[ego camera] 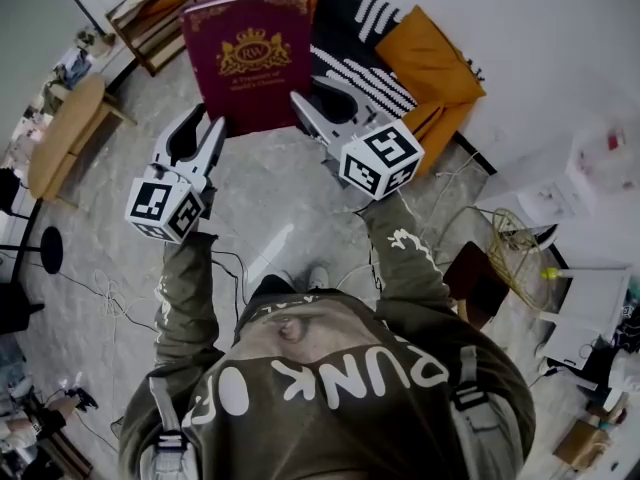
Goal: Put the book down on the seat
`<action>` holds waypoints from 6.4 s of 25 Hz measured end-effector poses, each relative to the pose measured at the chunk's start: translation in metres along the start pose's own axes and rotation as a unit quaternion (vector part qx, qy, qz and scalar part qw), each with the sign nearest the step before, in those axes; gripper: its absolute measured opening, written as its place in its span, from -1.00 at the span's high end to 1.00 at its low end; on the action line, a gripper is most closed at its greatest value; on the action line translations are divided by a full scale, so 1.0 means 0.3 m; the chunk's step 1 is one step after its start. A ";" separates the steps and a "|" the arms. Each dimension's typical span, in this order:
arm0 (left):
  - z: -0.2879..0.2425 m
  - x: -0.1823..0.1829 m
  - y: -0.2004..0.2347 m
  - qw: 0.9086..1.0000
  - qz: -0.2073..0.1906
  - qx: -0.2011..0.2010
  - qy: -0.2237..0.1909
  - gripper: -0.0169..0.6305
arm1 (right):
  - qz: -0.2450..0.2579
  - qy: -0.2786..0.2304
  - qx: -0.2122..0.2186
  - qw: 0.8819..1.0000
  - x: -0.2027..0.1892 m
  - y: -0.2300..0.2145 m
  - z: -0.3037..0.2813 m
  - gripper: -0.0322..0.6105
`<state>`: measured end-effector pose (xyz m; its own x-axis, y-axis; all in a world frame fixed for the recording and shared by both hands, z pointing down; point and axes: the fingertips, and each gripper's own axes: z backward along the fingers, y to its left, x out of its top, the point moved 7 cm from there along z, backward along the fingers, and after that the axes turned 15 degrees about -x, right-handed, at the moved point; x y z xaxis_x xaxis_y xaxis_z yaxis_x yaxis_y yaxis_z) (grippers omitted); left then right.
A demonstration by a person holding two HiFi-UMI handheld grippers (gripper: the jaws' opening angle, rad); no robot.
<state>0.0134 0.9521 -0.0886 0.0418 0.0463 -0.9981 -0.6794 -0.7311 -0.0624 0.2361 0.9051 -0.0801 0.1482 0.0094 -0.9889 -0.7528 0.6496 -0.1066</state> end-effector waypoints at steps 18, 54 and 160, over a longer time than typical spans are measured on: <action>-0.164 -0.052 0.213 1.000 0.009 0.006 0.004 0.45 | -0.007 0.009 0.005 1.000 -0.049 -0.162 -0.223 0.54; -0.754 -0.206 1.236 0.999 0.040 0.005 0.012 0.45 | -0.022 0.031 -0.002 0.999 -0.170 -0.719 -1.265 0.54; -1.763 -1.440 2.706 0.990 0.127 0.022 0.063 0.94 | 0.021 0.169 -0.125 0.977 -1.391 -1.699 -2.705 0.87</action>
<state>-0.1686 -0.0215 0.2915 -0.0447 -0.2231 -0.9738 -0.7112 -0.6774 0.1878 0.0375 -0.0469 0.3029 -0.0751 -0.2473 -0.9660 -0.8932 0.4474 -0.0451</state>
